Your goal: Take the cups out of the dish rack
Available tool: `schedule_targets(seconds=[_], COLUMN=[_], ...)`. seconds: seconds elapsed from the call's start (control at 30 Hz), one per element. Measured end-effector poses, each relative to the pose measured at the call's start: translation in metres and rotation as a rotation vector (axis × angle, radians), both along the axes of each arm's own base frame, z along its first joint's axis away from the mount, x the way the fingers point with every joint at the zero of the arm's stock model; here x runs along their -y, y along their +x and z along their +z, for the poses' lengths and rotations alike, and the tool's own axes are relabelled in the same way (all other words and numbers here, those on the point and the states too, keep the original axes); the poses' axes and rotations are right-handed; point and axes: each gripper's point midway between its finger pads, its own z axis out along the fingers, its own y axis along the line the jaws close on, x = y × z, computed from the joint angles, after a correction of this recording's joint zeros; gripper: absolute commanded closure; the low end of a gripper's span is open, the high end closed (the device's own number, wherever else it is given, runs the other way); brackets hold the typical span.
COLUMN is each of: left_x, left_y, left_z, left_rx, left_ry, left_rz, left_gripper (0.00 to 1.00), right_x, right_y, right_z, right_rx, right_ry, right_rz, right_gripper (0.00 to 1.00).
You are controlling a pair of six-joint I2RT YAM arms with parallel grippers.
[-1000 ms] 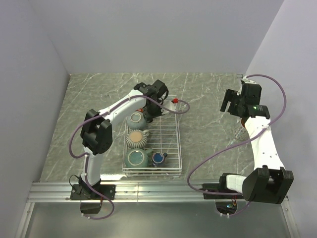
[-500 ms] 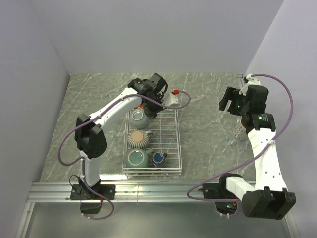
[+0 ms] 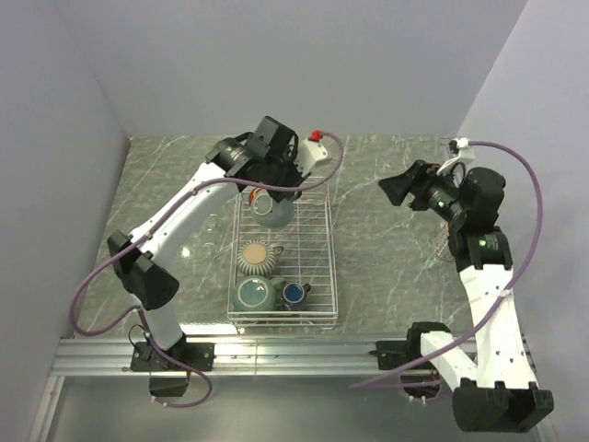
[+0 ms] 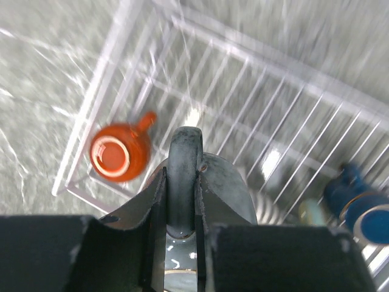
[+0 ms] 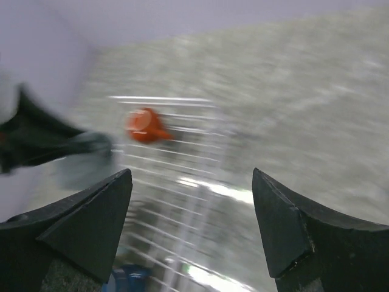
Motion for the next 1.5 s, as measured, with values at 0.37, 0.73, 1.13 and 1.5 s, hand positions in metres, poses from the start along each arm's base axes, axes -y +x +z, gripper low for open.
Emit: schedule_targets(seconds=[0.37,0.73,1.13,1.5], left_x=[0.002,0.011,0.013,0.015], left_y=[-0.003,-0.032,-0.033,-0.017], left_z=[0.128,0.169,0.171,0.144], left_rx=[0.114,-0.022,-0.079,-0.109], left_ry=[-0.489,-0.718,-0.792,-0.821], left_rz=[0.099,0.013,-0.039,-0.036], left_gripper=[1.00,1.00,1.00,0.51], right_x=[-0.121,-0.181,-0.207,-0.205], right_y=[-0.030,-0.043,-0.058,-0.052], right_z=[0.033,0.044,0.063,0.054], right_rx=[0.115,0.073,0.056,0.040], right_ry=[0.362,0.522,0.611,0.554], right_rz=[0.471,0.697,0.830,0.715], right_gripper=[0.14,0.20,0.86,1.00])
